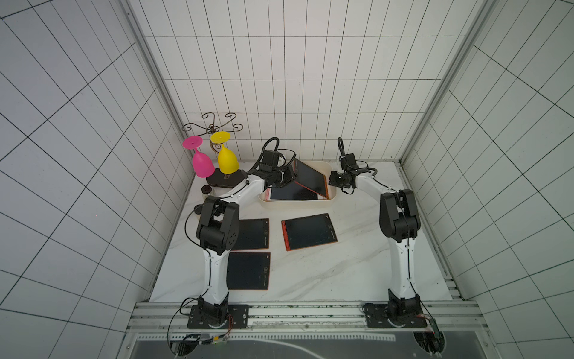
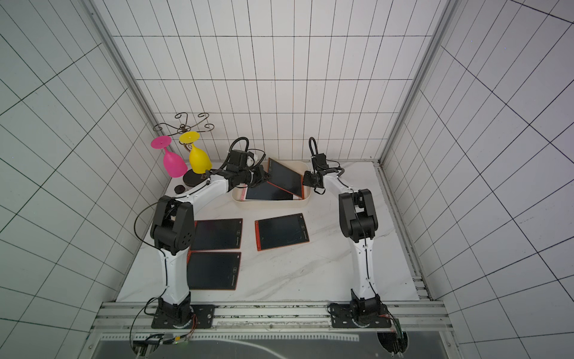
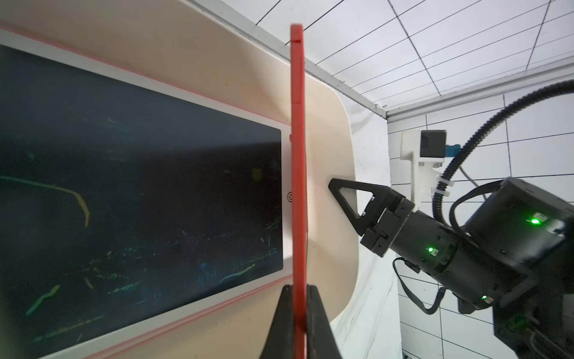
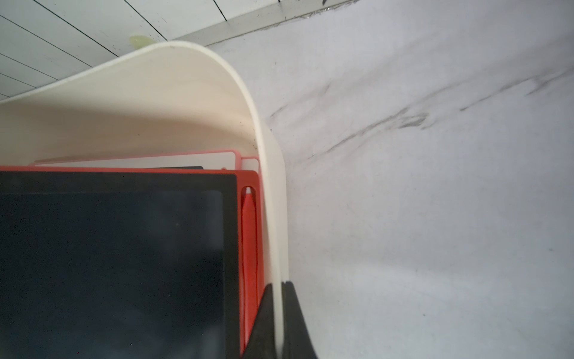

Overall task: Take out the writing tablet from the storage box
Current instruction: Pick up the writing tablet from the storage box.

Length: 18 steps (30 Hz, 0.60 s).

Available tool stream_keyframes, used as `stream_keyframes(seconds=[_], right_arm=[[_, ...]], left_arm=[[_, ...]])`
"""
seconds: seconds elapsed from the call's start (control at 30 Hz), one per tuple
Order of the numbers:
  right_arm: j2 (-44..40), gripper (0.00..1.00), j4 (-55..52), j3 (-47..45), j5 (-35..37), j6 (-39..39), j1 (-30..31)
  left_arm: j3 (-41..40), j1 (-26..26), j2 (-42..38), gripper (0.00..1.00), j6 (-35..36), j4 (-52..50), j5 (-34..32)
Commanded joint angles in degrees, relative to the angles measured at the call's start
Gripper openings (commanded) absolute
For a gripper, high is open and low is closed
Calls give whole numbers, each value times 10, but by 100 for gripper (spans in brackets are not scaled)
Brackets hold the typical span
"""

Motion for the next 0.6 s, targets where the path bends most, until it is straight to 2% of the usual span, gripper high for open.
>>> stream_keyframes(seconds=[0.0,0.57], right_arm=[[-35,0,9,-19,-18,42,-4],[-24,0,1,-2,-25,47,-16]], left_arm=[[-2,10,-51,0,-5,6,-8],[-43,41,-128,0,-22,8,16]])
